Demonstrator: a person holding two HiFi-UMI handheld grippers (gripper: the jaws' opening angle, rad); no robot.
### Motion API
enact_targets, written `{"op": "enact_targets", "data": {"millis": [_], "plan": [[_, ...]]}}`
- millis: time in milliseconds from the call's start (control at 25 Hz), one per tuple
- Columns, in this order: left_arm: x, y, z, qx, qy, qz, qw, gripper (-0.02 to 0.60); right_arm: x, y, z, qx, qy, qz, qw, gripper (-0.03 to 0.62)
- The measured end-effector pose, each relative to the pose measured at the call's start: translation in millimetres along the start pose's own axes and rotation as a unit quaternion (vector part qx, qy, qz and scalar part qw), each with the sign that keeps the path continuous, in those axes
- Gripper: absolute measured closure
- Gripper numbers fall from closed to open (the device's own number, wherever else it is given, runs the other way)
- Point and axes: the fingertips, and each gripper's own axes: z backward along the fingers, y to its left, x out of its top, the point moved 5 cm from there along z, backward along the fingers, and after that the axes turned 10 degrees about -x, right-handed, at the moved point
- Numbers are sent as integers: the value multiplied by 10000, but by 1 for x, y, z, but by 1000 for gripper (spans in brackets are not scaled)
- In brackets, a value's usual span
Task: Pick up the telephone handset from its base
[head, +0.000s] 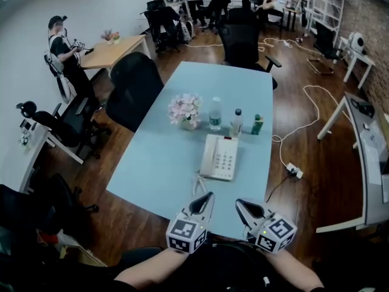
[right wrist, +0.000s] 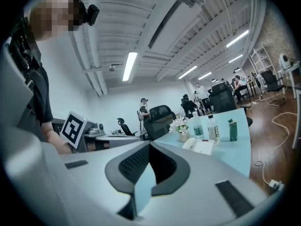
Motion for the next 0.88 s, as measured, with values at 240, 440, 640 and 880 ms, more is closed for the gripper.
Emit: {"op": "enact_targets", "data": {"millis": [240, 440, 640, 880], "plan": [[10, 52, -25, -315, 161, 12, 9994, 581, 10, -12, -36, -462, 2, -75, 9989, 579], [15, 92, -44, -552, 342, -42, 9979, 581, 16, -24, -57, -949, -114, -206, 9952, 579], [19, 124, -55, -539, 493, -42, 9973, 581, 15, -27, -70, -1268, -126, -272, 9915, 579], [16, 152, -72, -217, 647, 54, 9977, 581, 14, -35, -83, -1148, 0, -309, 9929, 579]]}}
